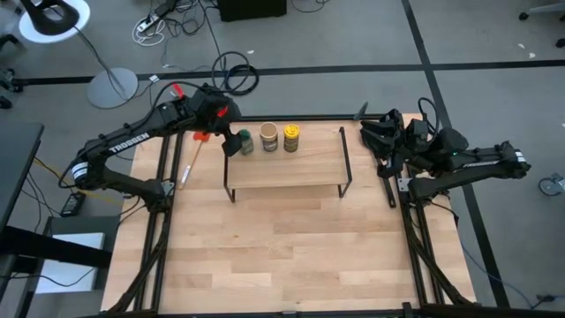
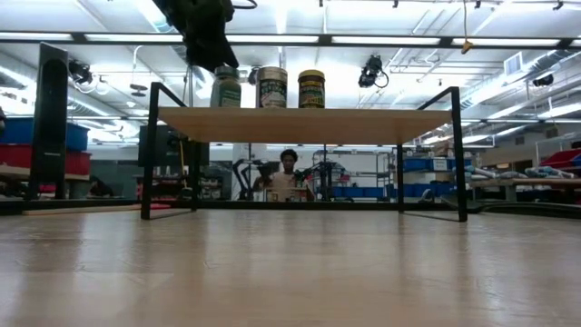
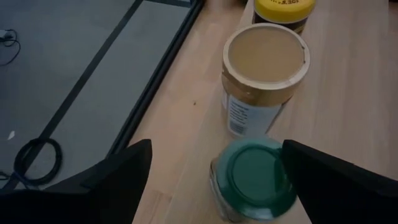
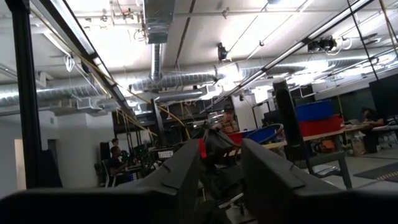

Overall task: Shelf spices
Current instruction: Remove the green seasoning bottle from the shelf

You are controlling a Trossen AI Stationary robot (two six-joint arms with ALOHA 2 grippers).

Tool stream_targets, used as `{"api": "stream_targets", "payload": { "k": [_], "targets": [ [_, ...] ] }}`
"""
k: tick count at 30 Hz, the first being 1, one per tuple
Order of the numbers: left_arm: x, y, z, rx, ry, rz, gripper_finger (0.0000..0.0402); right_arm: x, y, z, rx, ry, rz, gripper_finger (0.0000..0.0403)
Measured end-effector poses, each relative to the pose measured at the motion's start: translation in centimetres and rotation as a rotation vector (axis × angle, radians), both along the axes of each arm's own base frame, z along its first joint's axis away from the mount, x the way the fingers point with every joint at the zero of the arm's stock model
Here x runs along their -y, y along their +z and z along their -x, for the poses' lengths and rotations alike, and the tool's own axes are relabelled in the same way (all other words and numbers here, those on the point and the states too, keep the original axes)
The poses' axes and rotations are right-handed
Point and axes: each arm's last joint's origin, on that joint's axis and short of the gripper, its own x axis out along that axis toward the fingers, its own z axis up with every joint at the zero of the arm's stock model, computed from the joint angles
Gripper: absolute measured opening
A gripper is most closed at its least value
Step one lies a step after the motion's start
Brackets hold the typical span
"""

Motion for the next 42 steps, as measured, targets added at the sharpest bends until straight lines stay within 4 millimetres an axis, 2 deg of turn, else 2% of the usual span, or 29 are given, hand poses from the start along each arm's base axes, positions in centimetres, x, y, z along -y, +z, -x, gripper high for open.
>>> {"api": "stream_targets", "payload": {
  "k": [14, 21, 27, 34, 38, 42],
  "targets": [
    [0.2, 0.0, 0.0, 0.002, -0.007, 0.029, 0.0366, 0.0, -0.1, 0.0, -0.009, 0.0, 0.001, 0.0133],
    [1.0, 0.9, 0.3, -0.047, -0.099, -0.012, 0.0366, 0.0, -0.1, -0.1, -0.017, 0.001, 0.001, 0.0135],
    [0.8, 1.8, 0.3, -0.024, -0.044, -0.06, 0.0365, 0.0, -0.2, -0.1, -0.029, 0.001, 0.002, 0.0134],
    [0.8, 2.8, -0.1, 0.066, -0.018, -0.06, 0.0351, 0.0, -0.3, -0.2, -0.033, 0.001, 0.003, 0.0138],
    [0.5, 3.9, -0.7, 0.218, 0.021, -0.063, 0.0341, 0.0, -0.3, -0.2, -0.034, 0.001, 0.003, 0.0139],
    [0.8, 4.1, -0.9, 0.255, -0.074, -0.006, 0.0336, 0.0, -0.5, -0.2, -0.056, 0.002, 0.004, 0.0137]
  ]
}}
